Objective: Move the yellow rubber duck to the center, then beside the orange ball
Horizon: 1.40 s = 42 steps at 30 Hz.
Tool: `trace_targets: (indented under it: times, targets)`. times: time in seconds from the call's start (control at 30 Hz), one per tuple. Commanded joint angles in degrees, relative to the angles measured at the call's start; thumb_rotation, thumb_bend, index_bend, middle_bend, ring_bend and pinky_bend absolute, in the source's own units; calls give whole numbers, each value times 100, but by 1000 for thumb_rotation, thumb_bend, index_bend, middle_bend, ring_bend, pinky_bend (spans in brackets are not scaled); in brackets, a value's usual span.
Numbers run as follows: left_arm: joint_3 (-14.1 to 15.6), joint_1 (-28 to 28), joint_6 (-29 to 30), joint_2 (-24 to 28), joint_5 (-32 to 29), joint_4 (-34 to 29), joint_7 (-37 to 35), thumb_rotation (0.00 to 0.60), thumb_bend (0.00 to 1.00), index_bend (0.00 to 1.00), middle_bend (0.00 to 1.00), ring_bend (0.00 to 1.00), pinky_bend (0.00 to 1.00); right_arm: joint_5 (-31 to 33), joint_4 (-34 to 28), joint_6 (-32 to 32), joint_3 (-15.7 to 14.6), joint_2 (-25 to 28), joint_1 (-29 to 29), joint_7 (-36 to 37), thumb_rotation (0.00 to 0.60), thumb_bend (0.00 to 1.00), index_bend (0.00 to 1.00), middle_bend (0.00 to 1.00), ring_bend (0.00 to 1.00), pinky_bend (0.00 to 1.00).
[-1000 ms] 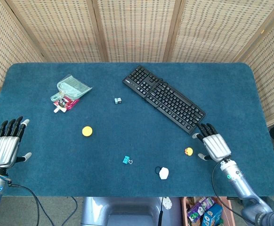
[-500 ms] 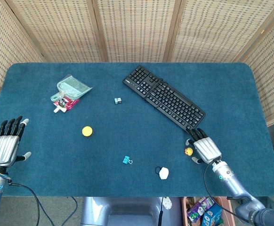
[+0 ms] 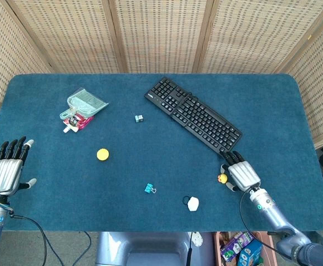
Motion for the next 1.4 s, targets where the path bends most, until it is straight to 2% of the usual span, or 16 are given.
trace_targets:
  times: [0.03, 0.33, 0.83, 1.13, 1.4]
  targets:
    - [-3, -4, -6, -1, -11, 3, -1, 600, 0, 0, 0, 0, 0, -3, 1, -2, -2, -8, 8, 12, 600, 275, 418, 0, 0, 0]
    - [1, -13, -14, -4, -22, 5, 10, 600, 0, 0, 0, 0, 0, 16, -2, -15, 16, -7, 47, 150, 600, 302, 500, 0, 0, 0]
    - [14, -22, -25, 1, -33, -7, 11, 600, 0, 0, 0, 0, 0, 28, -393, 27, 134, 223, 156, 491, 600, 302, 513, 0, 0, 0]
    - [5, -15, -29, 64, -24, -48, -101, 600, 0, 0, 0, 0, 0, 152, -1237, -577, 691, 556, 946, 55, 600, 303, 513, 0, 0, 0]
    - [30, -31, -120, 116, -17, -39, -205, 600, 0, 0, 0, 0, 0, 763, -1516, -1418, 1188, 366, 1683, -646, 600, 311, 513, 0, 0, 0]
